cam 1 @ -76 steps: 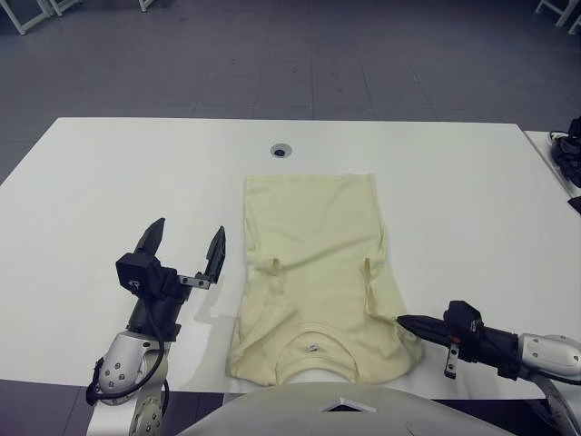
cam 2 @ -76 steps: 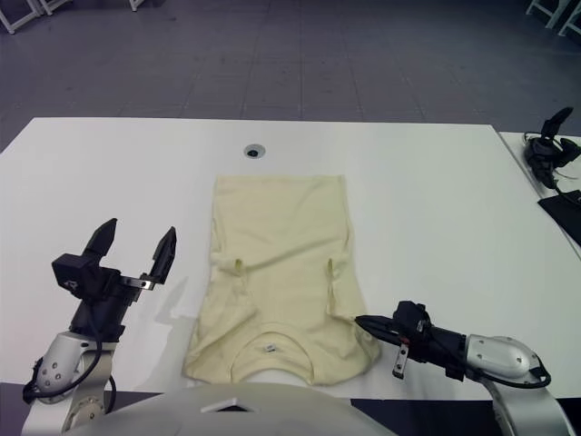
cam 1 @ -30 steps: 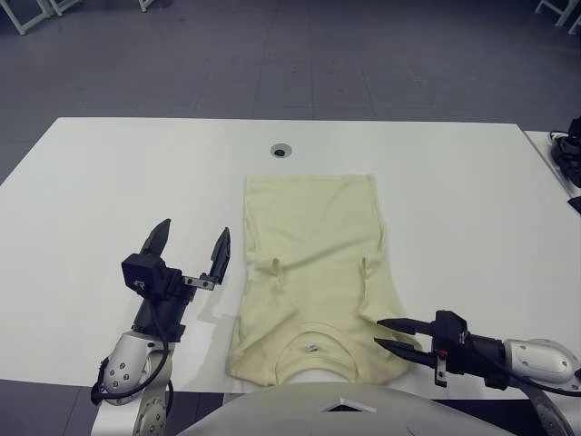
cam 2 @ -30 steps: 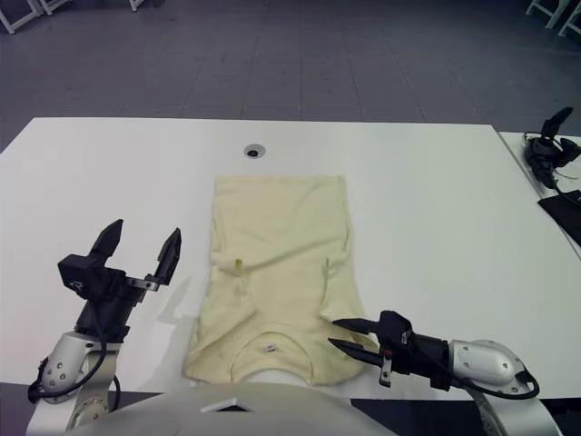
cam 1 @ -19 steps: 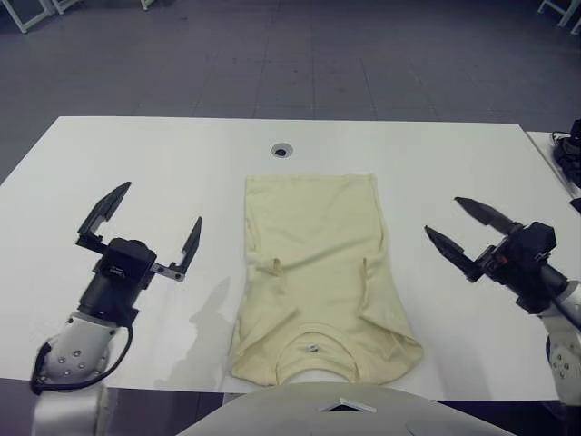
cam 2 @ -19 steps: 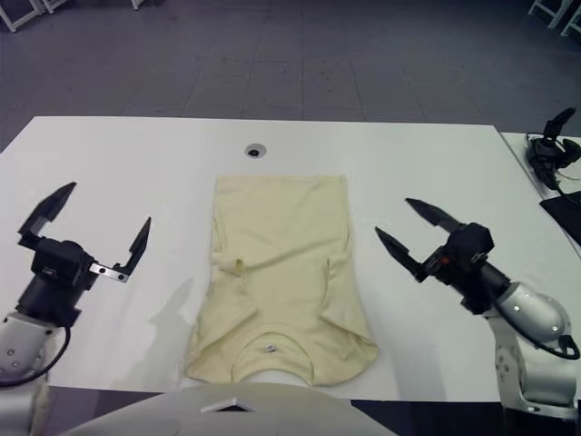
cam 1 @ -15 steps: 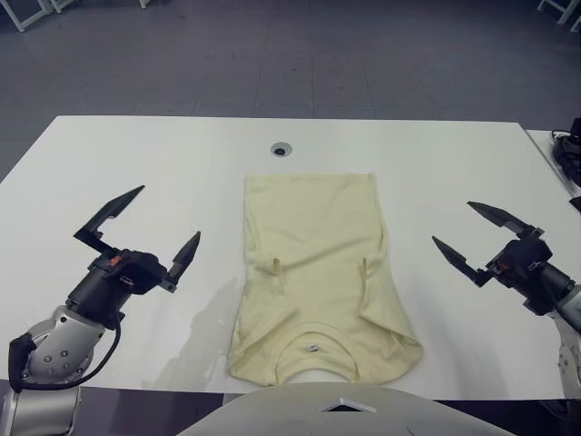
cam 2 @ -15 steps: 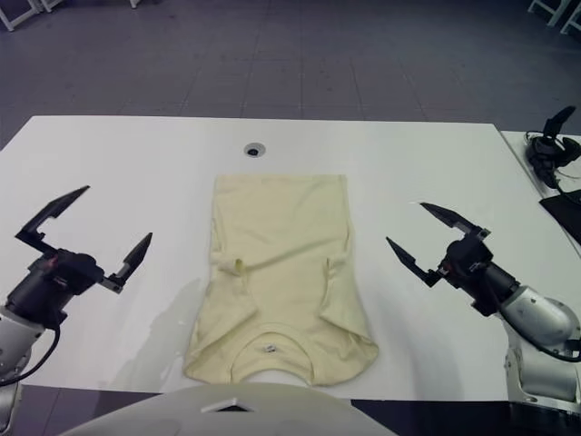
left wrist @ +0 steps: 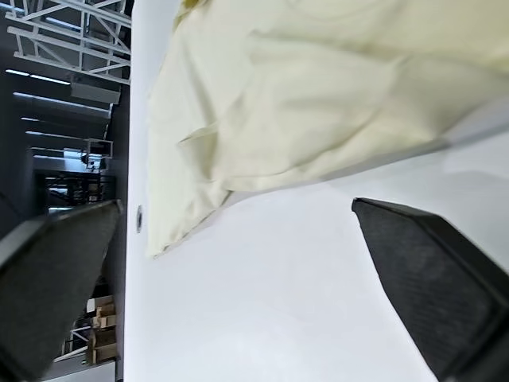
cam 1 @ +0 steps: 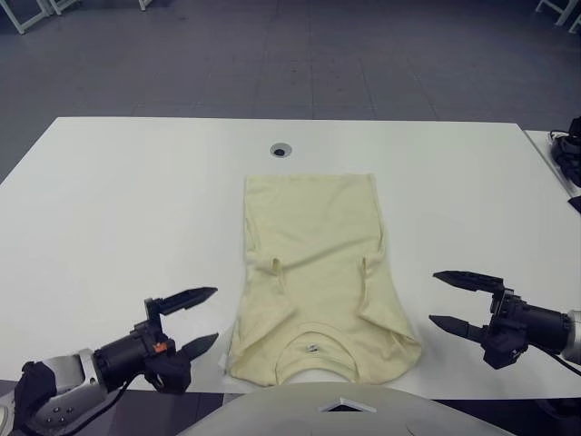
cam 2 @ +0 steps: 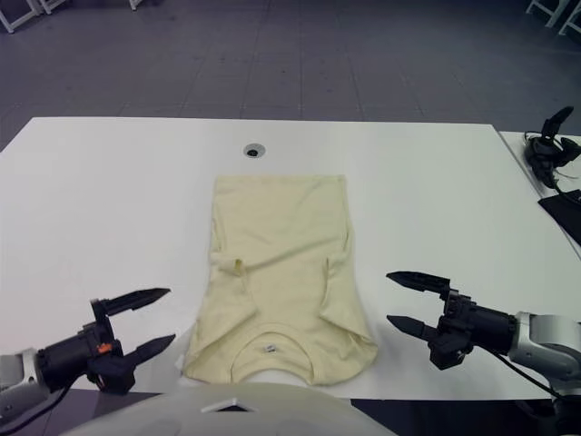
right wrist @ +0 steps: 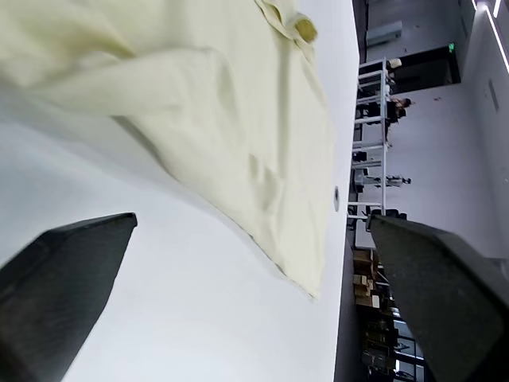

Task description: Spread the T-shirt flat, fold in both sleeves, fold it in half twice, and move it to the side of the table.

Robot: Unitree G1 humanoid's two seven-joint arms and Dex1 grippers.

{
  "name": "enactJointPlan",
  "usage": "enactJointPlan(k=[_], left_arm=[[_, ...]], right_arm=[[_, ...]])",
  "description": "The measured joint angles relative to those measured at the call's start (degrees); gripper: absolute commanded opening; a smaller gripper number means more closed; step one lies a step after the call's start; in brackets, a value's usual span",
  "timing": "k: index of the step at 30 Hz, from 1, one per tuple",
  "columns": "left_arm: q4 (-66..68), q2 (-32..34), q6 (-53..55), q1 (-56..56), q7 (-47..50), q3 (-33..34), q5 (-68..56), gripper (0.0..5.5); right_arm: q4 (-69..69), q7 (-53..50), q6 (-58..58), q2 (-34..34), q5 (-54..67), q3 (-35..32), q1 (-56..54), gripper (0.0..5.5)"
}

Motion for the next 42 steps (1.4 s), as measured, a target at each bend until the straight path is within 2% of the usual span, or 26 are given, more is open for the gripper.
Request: enactJointPlan(k=[12,14,25,42], left_arm=[[1.4,0.9,-2.0,-1.5,-0.2,-8.1,0.4,5.4],[1.3,0.9,-1.8,-2.3,-0.2,-9.1,0.6,5.14],[1.4,1.6,-0.5,-3.9,-0.9,-12.2,2.1,3.19],[-0.8,2.6,1.5,-2.1,-1.1,-14.3,3.0,0.54]], right_arm=[[-1.1,-6.6,0.5,-2.5,-5.6,8.2,-1.6,5.37],[-1.9,-7.6,0.6,-2.8,-6.1,9.7,-1.6,5.4],[-4.1,-11.9,0.9,-4.7,-9.5,13.9,-0.2,3.58],[-2.6,-16.2,2.7,-5.9,-14.1,17.0,-1.5,1.05]])
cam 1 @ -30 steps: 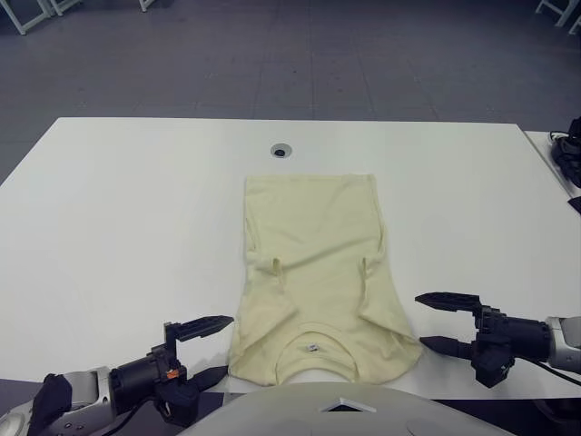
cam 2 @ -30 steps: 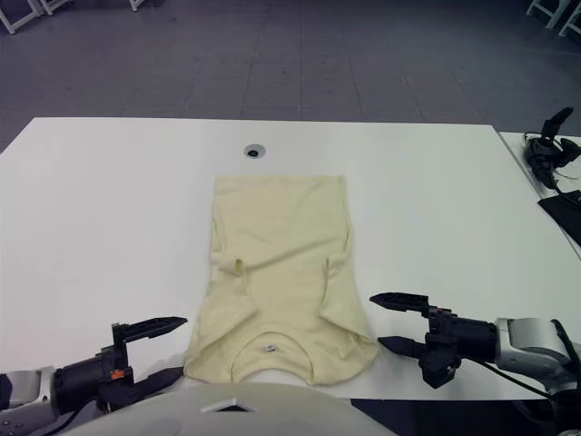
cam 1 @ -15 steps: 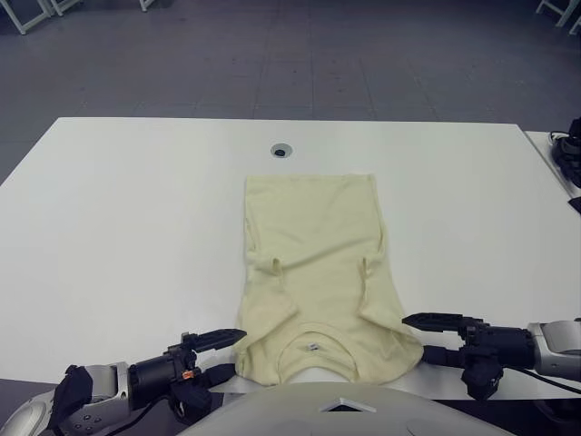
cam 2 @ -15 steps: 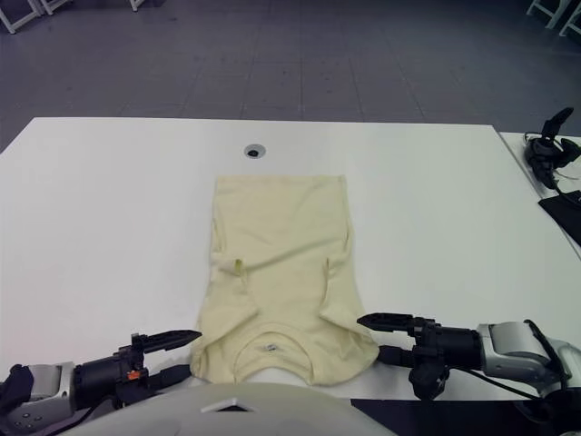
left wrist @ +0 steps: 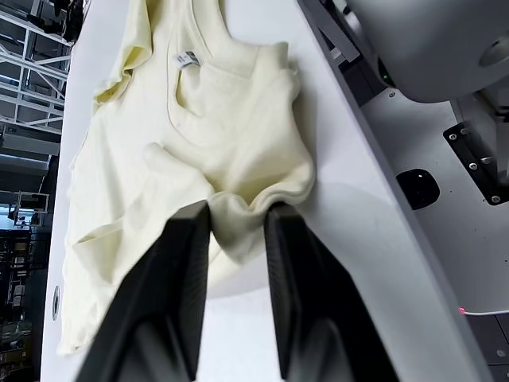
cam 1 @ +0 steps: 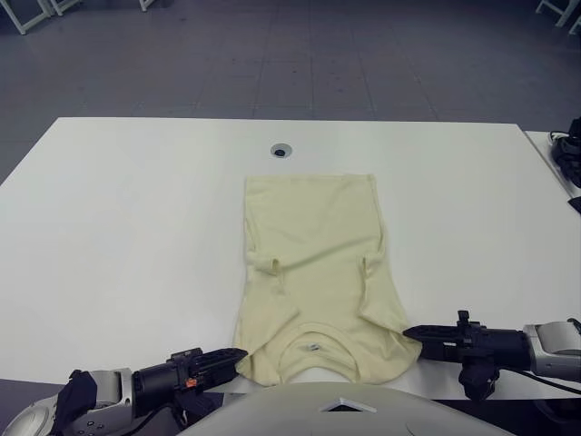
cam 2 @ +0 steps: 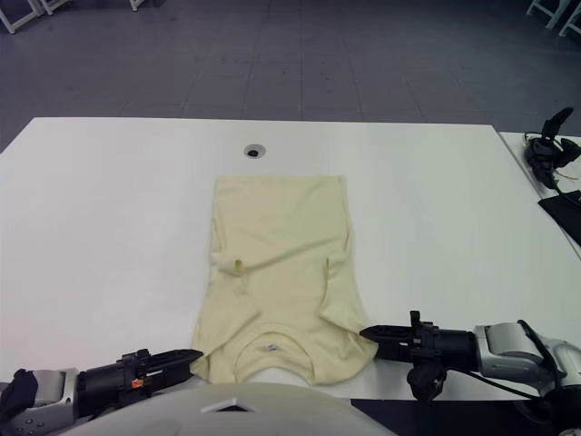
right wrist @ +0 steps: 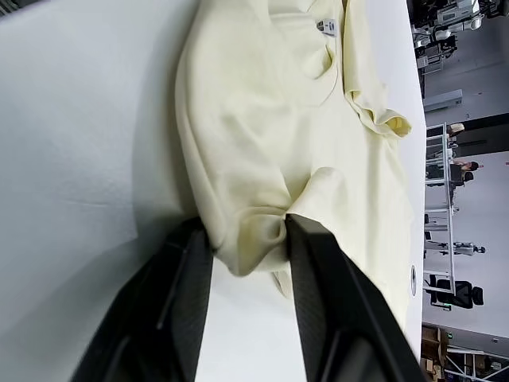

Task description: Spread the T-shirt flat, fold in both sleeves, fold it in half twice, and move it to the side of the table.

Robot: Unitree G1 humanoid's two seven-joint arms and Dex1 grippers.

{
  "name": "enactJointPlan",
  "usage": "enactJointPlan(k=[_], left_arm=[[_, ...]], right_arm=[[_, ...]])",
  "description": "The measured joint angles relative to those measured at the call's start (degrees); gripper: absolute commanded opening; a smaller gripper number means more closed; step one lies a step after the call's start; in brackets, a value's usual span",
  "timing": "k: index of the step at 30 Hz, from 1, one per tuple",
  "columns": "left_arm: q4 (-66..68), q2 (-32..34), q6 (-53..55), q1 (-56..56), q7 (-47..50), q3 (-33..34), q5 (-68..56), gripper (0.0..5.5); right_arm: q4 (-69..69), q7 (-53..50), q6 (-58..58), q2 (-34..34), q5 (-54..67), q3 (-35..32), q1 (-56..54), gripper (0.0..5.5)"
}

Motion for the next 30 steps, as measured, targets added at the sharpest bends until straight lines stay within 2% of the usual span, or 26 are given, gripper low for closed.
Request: enactJointPlan(k=[3,6,9,15,20,24,26,30], left_arm=[[-0.1,0.1,0.4,-0.1,-0.2,-0.2,0.0,0.0],[-0.1,0.4,1.0,-0.1,-0.3,-0.2,0.0,0.0],[0.3,0.7,2.9,-0.3,-1.1,-0.2,-2.7,0.0],[-1.2,1.9,8.9,-0.2,-4.1,-0.5,-13.3,0.0],[-6.1,2.5,14.9,2.5,-7.1,-1.2,-23.4,0.0],[-14.9,5.6,25.0,8.8,-12.1,-0.4,-36.2,0.0],[-20.7,8.4,31.1,14.3,-15.6,3.6,-44.1,0.0],[-26.9,10.0,39.3,22.4,-23.0,13.5,-53.1,0.0]], right_arm=[[0.4,-0.4,1.4,-0.6,0.5,1.7,0.0,0.48],[0.2,-0.5,3.0,-1.5,2.4,3.6,0.2,0.06],[-1.4,0.1,6.7,-3.1,7.8,6.9,1.9,0.03],[-13.9,8.5,24.1,-10.1,30.6,15.6,8.4,0.03],[-25.1,17.0,38.2,-17.3,52.7,17.3,14.9,0.03],[-33.5,24.7,49.9,-22.8,71.5,13.0,19.2,0.03],[-37.8,28.4,54.9,-24.9,79.4,8.1,22.2,0.03],[-42.3,35.5,63.8,-24.3,87.6,-0.9,29.3,0.03]])
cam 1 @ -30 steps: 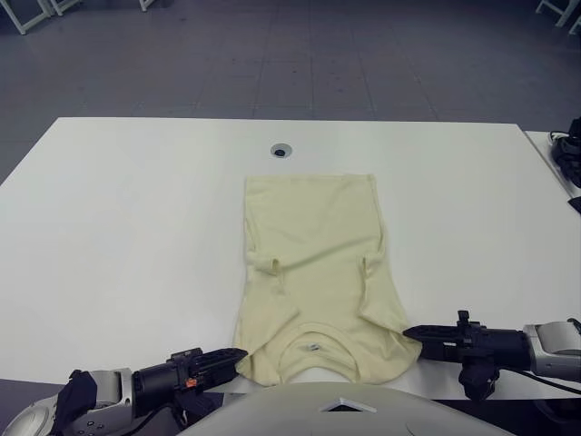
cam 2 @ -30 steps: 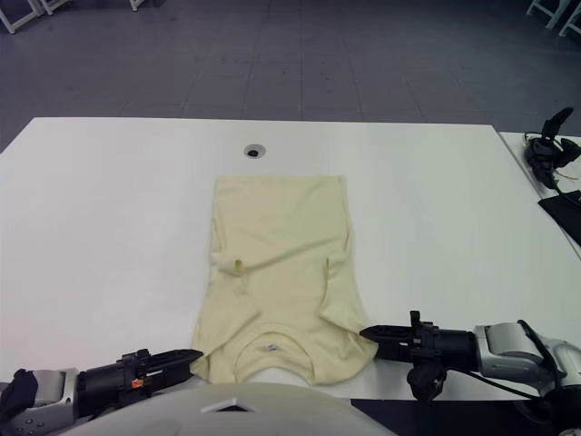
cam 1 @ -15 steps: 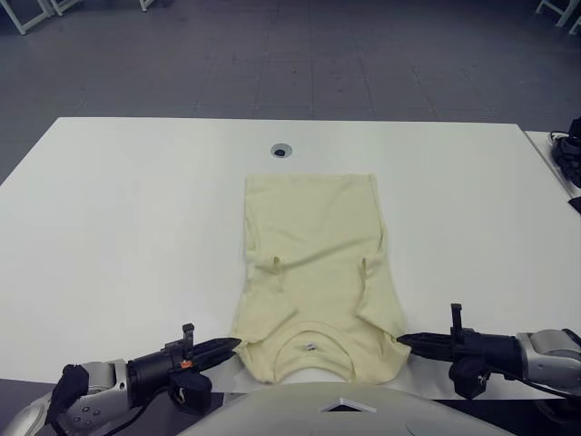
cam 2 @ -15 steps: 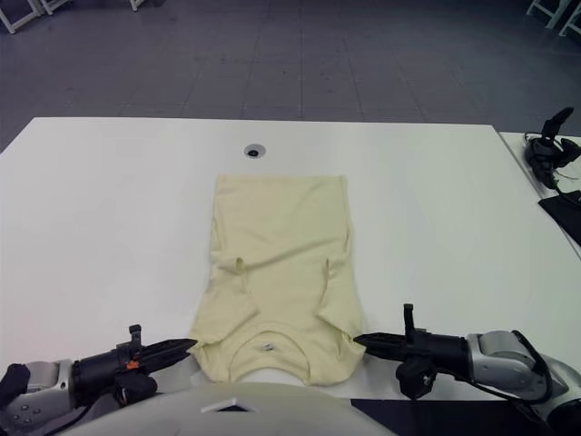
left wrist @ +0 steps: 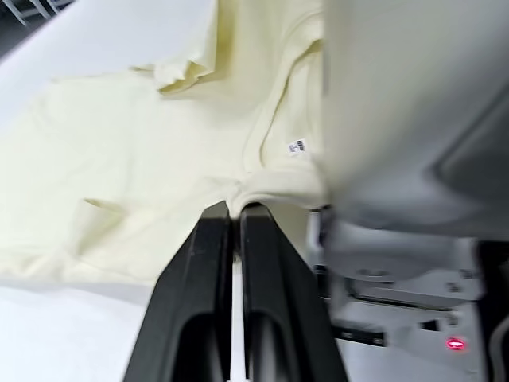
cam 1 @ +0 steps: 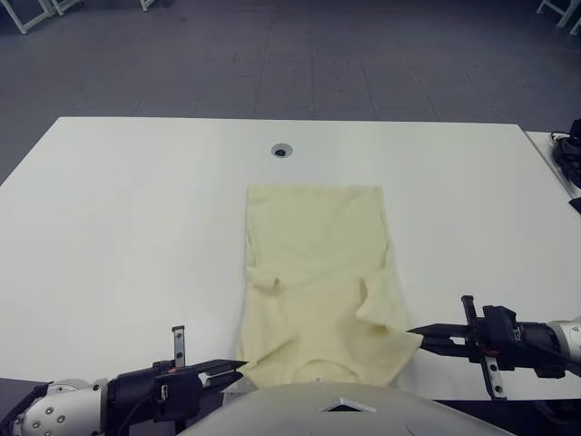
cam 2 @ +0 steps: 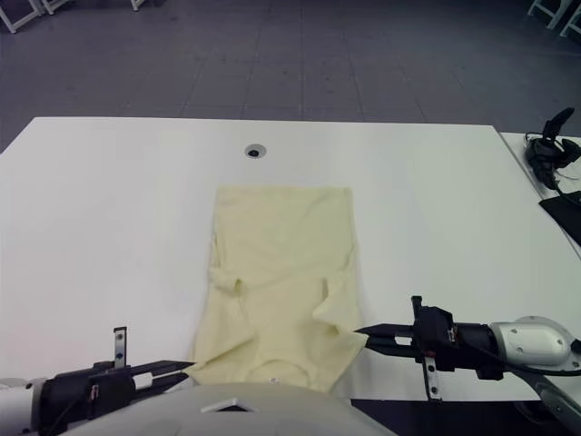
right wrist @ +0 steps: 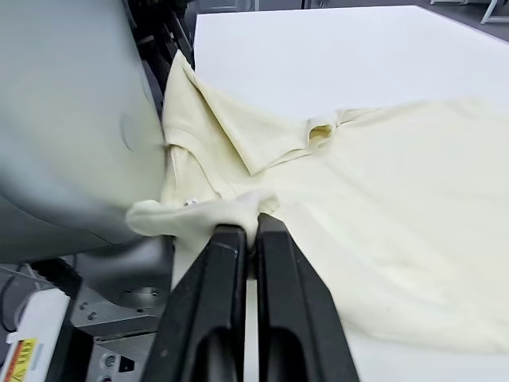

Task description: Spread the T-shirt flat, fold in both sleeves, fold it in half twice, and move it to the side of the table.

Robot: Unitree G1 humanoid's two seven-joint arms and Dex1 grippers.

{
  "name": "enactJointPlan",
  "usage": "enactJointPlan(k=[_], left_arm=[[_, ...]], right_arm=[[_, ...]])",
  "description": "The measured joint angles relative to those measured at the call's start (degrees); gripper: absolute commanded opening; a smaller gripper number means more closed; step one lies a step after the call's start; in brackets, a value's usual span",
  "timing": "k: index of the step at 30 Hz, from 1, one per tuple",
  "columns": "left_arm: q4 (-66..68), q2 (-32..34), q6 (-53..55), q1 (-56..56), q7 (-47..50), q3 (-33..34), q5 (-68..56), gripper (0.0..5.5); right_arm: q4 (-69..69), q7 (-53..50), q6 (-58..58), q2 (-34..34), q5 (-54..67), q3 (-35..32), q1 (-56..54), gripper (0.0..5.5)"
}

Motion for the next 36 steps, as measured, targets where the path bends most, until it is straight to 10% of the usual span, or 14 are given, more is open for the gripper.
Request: enactJointPlan(k=[19,29,36], left_arm=[[0.7,-3.3,14.5,-4.8,-23.0,20.9,-15.8,0.0],[15.4,2.2,24.9,-49.1,-16.5,-0.8,-12.2,0.0],[29.7,-5.9,28.5,-71.0,-16.7,-15.6,-5.4,0.0]], right_arm=[[-9.6,14.3,28.8,19.1,6.6,-24.5,2.5,0.03],[3.8,7.5,32.4,23.9,-7.3,-11.1,-28.8,0.03],[18.2,8.9,34.0,29.6,-15.1,-4.1,-48.0,0.03]])
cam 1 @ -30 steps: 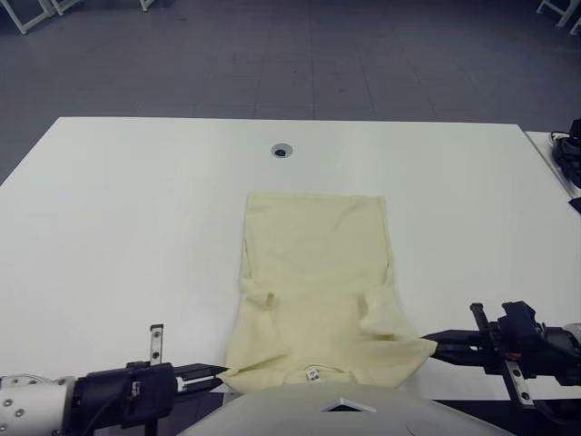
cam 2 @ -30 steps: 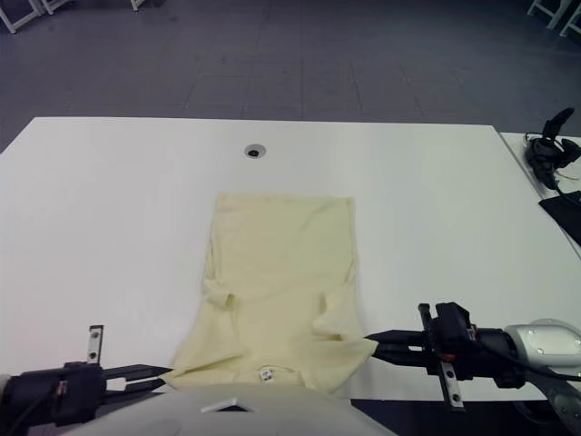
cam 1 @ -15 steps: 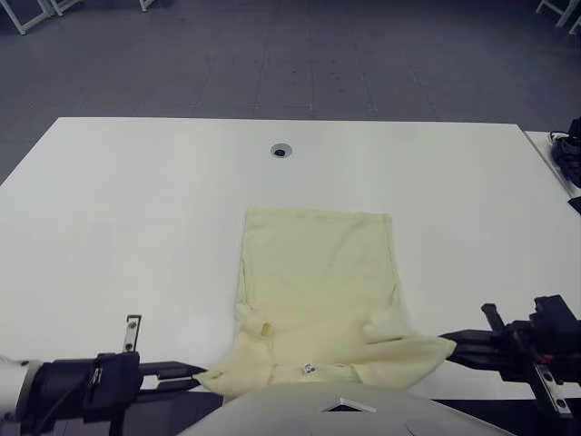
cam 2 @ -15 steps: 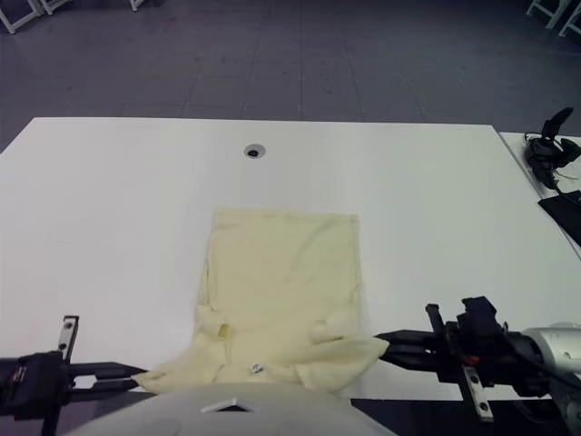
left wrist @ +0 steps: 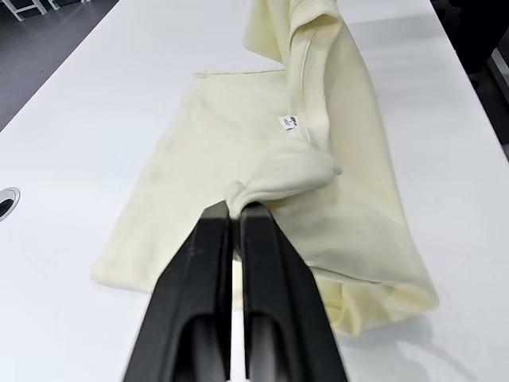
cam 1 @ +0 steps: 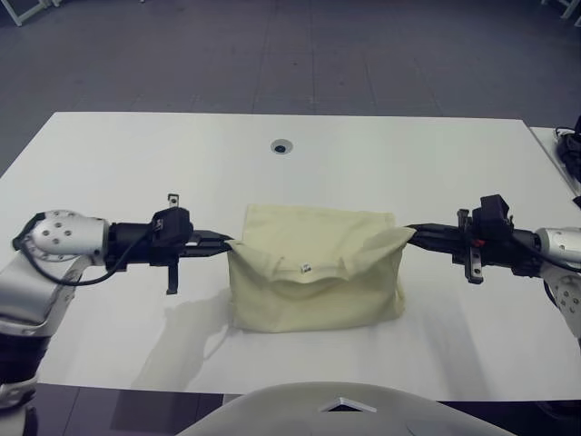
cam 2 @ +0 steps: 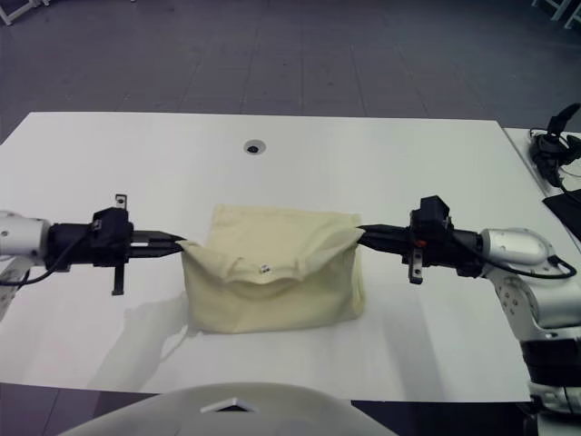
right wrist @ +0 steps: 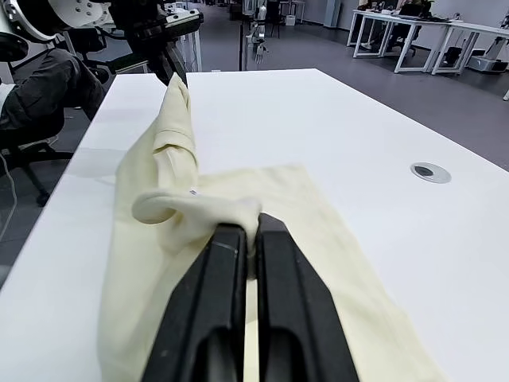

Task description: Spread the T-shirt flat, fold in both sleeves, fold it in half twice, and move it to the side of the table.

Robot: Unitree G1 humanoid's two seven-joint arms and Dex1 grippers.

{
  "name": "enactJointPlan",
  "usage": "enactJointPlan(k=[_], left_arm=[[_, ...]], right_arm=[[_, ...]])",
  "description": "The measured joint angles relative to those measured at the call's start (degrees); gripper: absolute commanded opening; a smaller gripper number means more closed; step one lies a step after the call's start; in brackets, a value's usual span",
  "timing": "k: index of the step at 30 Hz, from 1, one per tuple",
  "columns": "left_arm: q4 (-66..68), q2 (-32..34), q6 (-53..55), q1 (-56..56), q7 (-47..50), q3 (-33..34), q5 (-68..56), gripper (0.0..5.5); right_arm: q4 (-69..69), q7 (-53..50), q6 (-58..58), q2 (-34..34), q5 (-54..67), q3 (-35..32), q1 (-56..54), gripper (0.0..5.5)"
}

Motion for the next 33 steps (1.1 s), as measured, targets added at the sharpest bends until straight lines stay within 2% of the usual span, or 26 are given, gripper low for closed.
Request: enactJointPlan(k=[10,24,25,27,30,31,33], left_arm=[[19.0,-11.3,-2.1,-14.8,2.0,-4.5,6.4,0.0],[38.3,-20.0,-9.9,-21.6,4.2,-5.1,13.9,0.0],[39.8,-20.7,-10.8,-21.7,5.0,-5.2,14.9,0.0],[41.8,-22.3,-11.8,-21.8,6.8,-5.2,15.8,0.0],[44.7,-24.9,-13.1,-23.1,11.0,-5.1,17.5,0.0],[45.8,-25.6,-13.5,-23.9,12.6,-4.8,18.0,0.31],[47.8,-26.5,-14.3,-25.0,15.1,-4.2,18.5,0.52]], right_arm=[[14.6,2.5,-1.2,7.8,-8.0,4.4,-11.2,0.03],[36.0,1.2,-9.2,13.4,-19.8,5.1,-21.5,0.03],[38.0,0.1,-10.3,14.0,-21.2,5.2,-22.0,0.34],[41.1,-2.3,-12.7,15.3,-23.3,5.1,-22.7,0.52],[44.4,-6.1,-15.9,16.7,-25.3,4.4,-24.3,1.09],[44.9,-7.2,-16.7,16.8,-25.5,4.1,-24.9,1.21],[45.9,-8.7,-17.7,16.8,-26.0,3.7,-26.0,1.5]])
